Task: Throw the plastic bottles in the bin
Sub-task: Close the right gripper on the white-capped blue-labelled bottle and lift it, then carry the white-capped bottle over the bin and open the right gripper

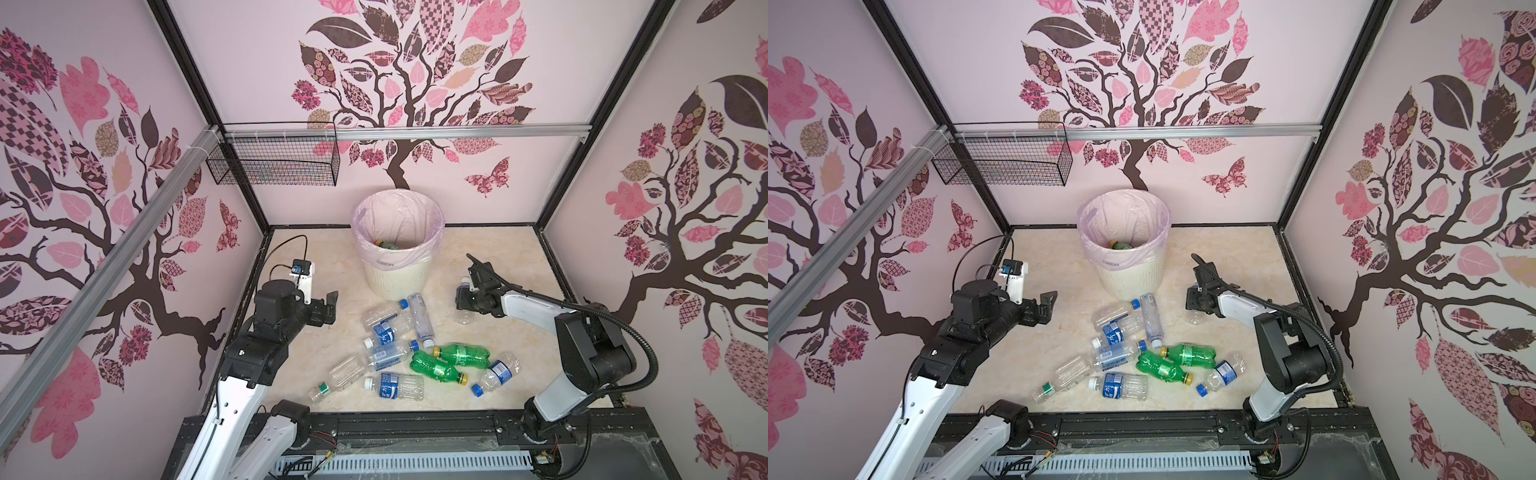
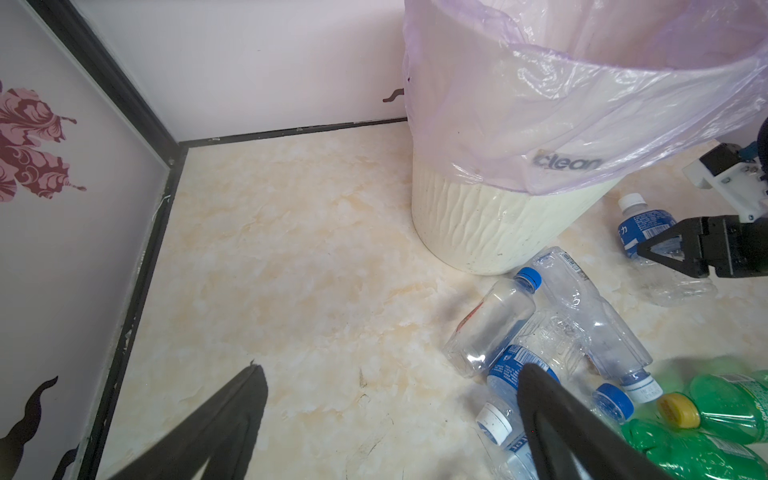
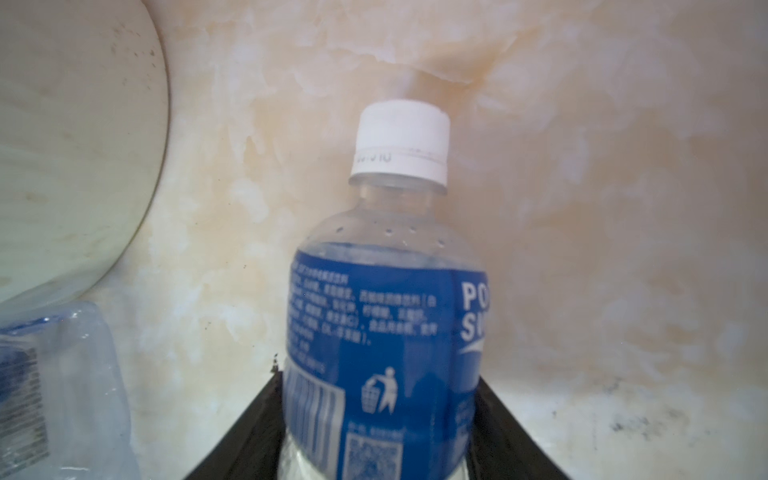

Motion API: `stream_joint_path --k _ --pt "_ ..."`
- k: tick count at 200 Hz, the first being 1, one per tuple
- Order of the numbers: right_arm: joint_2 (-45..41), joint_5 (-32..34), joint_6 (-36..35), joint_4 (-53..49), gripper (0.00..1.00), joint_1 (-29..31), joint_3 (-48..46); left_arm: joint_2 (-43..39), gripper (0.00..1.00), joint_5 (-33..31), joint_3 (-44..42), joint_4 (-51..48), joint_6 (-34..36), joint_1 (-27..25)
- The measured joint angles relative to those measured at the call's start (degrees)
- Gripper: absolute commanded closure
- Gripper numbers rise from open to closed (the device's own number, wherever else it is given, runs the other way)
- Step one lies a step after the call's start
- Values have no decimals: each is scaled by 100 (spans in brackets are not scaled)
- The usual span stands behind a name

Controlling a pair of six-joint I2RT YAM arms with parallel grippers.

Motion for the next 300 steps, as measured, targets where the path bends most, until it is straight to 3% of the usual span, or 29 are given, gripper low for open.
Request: stream_joint_path --k 42,100,203,259,300 --pt "-863 -42 -120 -310 51 0 -17 -46 2 -44 -42 107 -57 -2" --pt "-2992 -431 -221 -236 51 -72 -68 -166 2 -103 -155 216 -140 0" --pt "-5346 -1381 -466 -83 52 -177 -4 -367 2 -109 -295 417 -162 -2" --pt "-5482 -1742 -483 127 53 -177 9 -496 2 -127 -295 396 -164 0" --pt "-4197 -2181 -448 374 54 -177 1193 -511 2 -149 -295 354 -168 -2"
